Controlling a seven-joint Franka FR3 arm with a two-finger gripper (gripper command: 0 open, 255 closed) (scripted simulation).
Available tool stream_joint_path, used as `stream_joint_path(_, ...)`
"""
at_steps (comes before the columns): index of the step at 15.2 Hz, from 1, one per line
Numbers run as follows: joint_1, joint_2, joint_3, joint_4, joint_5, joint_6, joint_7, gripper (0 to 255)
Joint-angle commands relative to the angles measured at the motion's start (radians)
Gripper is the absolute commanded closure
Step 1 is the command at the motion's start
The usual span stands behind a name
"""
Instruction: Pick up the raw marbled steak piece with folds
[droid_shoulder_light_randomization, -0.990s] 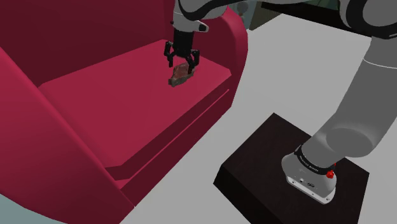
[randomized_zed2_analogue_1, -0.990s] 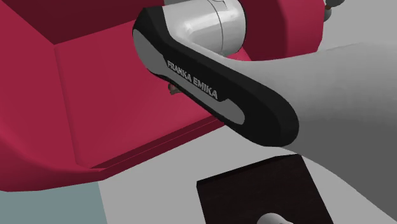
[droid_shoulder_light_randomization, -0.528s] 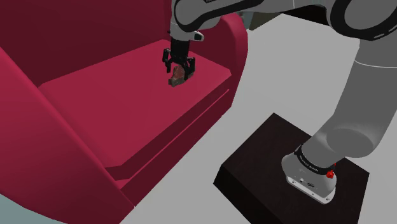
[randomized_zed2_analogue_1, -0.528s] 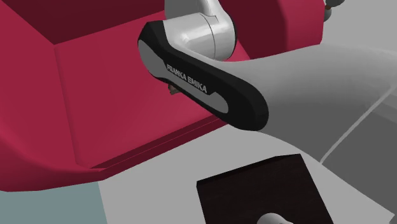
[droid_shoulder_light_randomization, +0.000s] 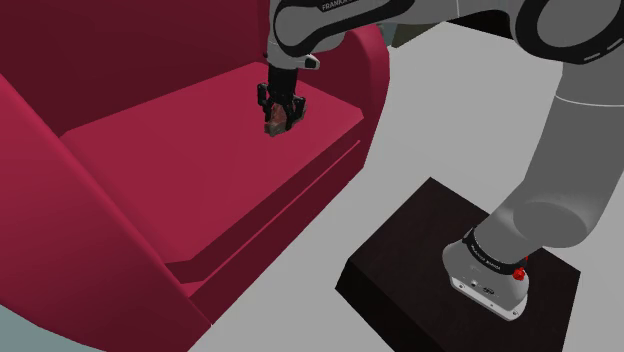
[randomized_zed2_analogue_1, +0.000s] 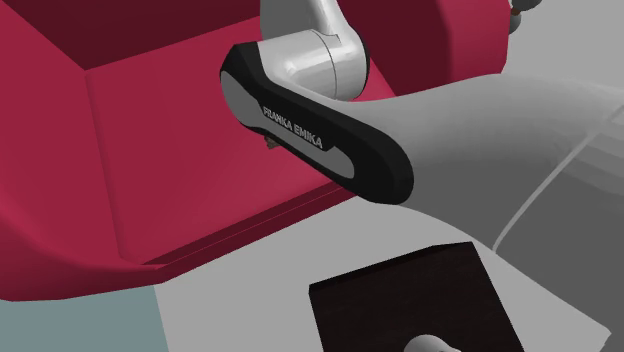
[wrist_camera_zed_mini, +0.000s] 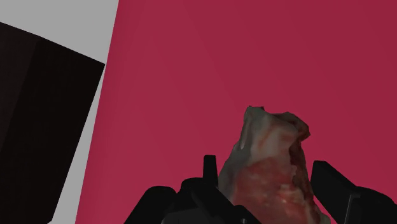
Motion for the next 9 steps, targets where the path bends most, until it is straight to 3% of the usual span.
stream_joint_path(1,0.0,0.0,0.0,-0.001,0.0,0.0,0.0,255)
stream_joint_path(9,-0.002,-0.017,0.001,0.029,0.003,-0.046,0.004,255)
